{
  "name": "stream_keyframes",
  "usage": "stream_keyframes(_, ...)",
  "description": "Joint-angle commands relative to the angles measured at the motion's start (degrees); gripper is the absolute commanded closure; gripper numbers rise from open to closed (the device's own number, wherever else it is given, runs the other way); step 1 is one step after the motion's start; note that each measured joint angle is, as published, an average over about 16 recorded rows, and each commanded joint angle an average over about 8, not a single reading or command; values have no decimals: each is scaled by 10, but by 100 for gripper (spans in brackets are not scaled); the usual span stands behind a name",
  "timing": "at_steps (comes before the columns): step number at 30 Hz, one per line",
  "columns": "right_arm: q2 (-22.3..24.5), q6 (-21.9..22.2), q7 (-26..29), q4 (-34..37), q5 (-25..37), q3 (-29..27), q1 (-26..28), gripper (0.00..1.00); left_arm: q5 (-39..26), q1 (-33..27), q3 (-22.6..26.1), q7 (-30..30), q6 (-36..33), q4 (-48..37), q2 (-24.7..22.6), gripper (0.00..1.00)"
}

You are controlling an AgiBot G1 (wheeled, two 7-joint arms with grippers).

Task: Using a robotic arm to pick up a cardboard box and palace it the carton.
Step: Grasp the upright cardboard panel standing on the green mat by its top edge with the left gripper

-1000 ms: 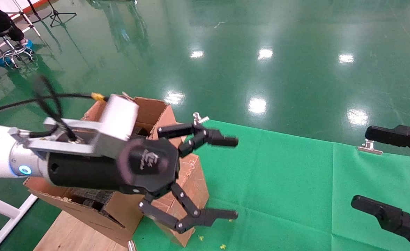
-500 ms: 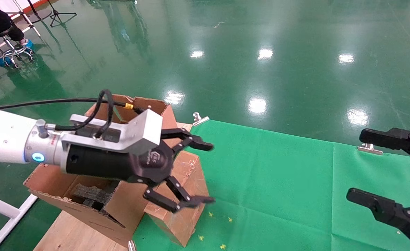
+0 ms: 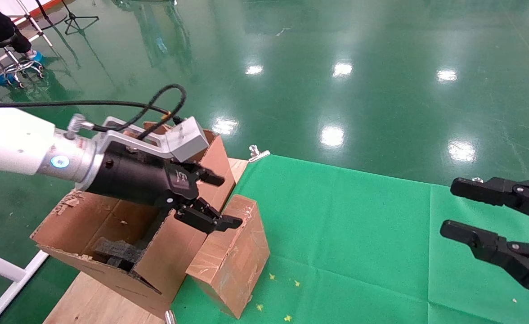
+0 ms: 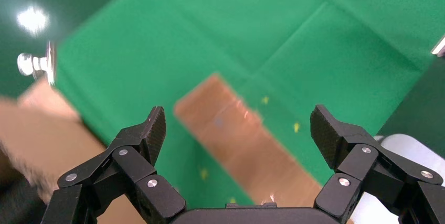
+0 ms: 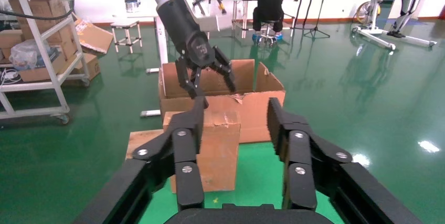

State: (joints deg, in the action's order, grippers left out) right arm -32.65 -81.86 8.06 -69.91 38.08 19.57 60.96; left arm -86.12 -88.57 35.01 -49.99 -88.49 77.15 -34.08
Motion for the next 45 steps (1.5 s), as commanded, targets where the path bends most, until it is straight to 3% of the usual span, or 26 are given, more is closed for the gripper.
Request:
stream_keyframes(1,0,0,0,0,0,0,0,100,-22,-17,18,-57,-10,1,-6,0)
stream_keyframes(9,0,0,0,0,0,0,0,100,-26,-25,76,-123,-3,5,-17,0)
stream_keyframes(22,0,0,0,0,0,0,0,99,-45,-13,121,-128,17,7,-25,0)
stream_keyframes(23,0,0,0,0,0,0,0,95,-48,-13,124,-125,18,7,-26,0)
stream_keyframes(25,0,0,0,0,0,0,0,70,-51,-13,127,-121,19,7,-27,0)
stream_keyframes(26,0,0,0,0,0,0,0,58,-52,-13,129,-119,19,7,-27,3)
stream_keyframes(31,0,0,0,0,0,0,0,0,-56,-13,132,-116,20,6,-28,64)
stream_keyframes(34,0,0,0,0,0,0,0,0,-55,-13,131,-117,20,6,-28,99)
stream_keyframes(45,0,0,0,0,0,0,0,0,-53,-14,128,-119,20,7,-28,100)
